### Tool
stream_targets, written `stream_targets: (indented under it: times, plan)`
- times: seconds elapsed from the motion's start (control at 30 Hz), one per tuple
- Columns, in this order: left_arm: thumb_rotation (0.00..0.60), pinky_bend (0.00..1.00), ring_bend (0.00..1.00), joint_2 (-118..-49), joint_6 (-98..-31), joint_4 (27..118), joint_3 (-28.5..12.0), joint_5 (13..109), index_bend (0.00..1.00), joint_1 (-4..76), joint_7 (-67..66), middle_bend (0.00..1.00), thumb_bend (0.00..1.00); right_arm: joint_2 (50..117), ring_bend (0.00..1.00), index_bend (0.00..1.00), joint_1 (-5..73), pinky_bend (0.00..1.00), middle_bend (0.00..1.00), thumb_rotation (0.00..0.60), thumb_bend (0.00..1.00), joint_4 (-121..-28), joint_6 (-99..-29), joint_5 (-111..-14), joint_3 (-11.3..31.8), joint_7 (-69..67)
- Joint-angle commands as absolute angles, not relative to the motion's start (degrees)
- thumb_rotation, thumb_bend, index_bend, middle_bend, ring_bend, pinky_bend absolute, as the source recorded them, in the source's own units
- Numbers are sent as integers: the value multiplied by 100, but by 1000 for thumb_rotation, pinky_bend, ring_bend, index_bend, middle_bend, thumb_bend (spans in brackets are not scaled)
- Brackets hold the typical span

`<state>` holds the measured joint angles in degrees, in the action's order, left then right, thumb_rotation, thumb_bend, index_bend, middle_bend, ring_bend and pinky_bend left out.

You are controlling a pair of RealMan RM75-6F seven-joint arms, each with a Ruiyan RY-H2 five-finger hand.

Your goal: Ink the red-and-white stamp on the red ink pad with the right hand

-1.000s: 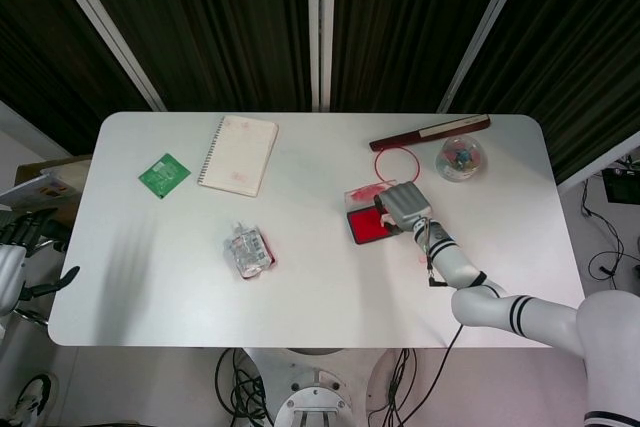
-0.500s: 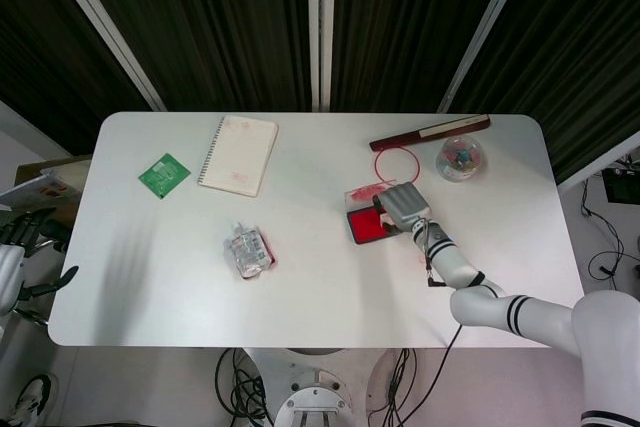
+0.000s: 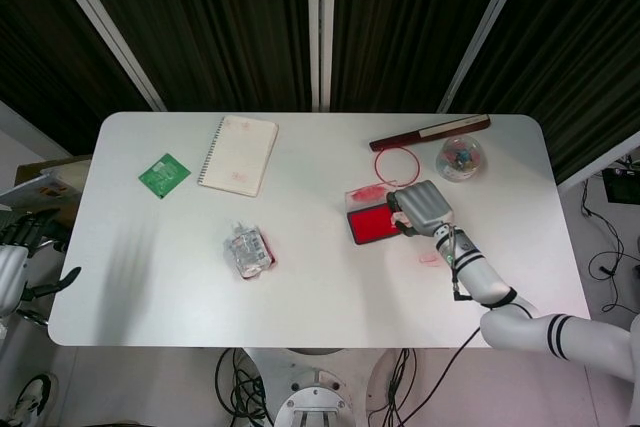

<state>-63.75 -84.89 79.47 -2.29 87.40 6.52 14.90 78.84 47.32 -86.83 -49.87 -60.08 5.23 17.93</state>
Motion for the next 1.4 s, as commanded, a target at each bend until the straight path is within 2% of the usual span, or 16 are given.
stream_targets:
  times: [0.03, 0.23, 0.43, 0.87, 1.4]
  plan:
    - [454, 219, 131, -6377, -8496, 7963, -222, 8763, 103, 658, 1471, 134, 199, 7684, 825, 652, 4446, 992, 561, 600, 321, -8828, -5141, -6287, 263, 1608]
    - [454, 219, 131, -6382, -8503, 8001, -209, 8788, 103, 662, 1415, 134, 200, 7774, 836, 653, 4054, 993, 552, 600, 322, -8586, -5253, -6795, -42, 1142]
    - [454, 219, 131, -6386, -8524, 8005, -213, 8795, 103, 661, 1406, 133, 199, 7975, 838, 642, 3851, 992, 530, 600, 318, -8262, -5285, -7100, -156, 895]
    - [458, 218, 131, -6382, -8610, 7986, -219, 8810, 103, 630, 1433, 134, 199, 8321, 838, 620, 3620, 992, 517, 600, 304, -7726, -5372, -7499, -105, 544]
    - [456, 219, 131, -6376, -8616, 8002, -215, 8815, 103, 625, 1405, 134, 199, 8216, 838, 509, 3602, 992, 431, 600, 281, -7822, -5024, -7429, -5, 658]
